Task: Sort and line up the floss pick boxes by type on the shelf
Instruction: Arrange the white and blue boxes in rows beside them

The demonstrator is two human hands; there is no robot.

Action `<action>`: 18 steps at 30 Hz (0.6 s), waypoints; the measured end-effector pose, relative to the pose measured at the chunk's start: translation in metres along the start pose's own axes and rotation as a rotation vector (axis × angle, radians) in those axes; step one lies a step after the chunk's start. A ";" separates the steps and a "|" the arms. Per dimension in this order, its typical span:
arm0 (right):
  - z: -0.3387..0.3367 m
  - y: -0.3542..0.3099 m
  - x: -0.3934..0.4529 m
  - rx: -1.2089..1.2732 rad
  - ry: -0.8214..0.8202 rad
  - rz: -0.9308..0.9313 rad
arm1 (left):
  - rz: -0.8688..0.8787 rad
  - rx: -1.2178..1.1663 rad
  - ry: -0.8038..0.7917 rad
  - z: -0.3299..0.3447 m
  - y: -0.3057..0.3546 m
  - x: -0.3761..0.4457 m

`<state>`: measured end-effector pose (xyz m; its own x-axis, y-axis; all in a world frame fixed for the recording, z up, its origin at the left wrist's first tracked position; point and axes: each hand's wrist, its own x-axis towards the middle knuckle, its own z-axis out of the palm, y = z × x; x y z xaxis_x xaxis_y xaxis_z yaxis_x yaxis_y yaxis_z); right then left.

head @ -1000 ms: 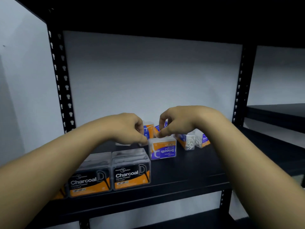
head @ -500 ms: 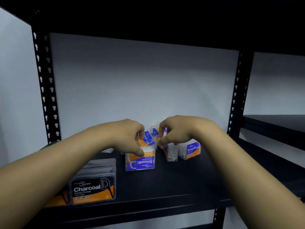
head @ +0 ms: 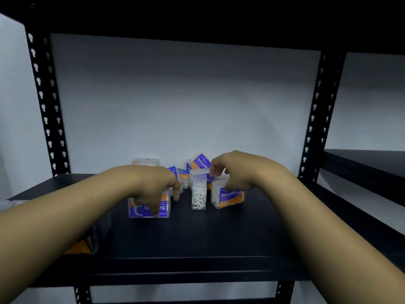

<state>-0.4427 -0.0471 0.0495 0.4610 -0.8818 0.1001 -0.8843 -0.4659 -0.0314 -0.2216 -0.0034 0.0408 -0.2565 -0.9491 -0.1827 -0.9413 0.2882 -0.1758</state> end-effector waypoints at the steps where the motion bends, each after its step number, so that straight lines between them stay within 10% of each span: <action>1: 0.003 0.004 -0.002 0.002 -0.006 -0.008 | -0.005 -0.007 0.010 -0.001 0.001 0.000; 10: 0.026 0.027 -0.004 0.055 0.082 -0.117 | 0.124 -0.531 0.343 -0.010 -0.010 -0.030; 18: 0.037 0.032 -0.005 0.055 0.132 -0.139 | 0.046 -0.498 0.227 0.023 -0.012 -0.023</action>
<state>-0.4709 -0.0605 0.0108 0.5614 -0.7931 0.2362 -0.8057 -0.5889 -0.0627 -0.1996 0.0184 0.0249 -0.2892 -0.9563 0.0441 -0.9037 0.2879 0.3169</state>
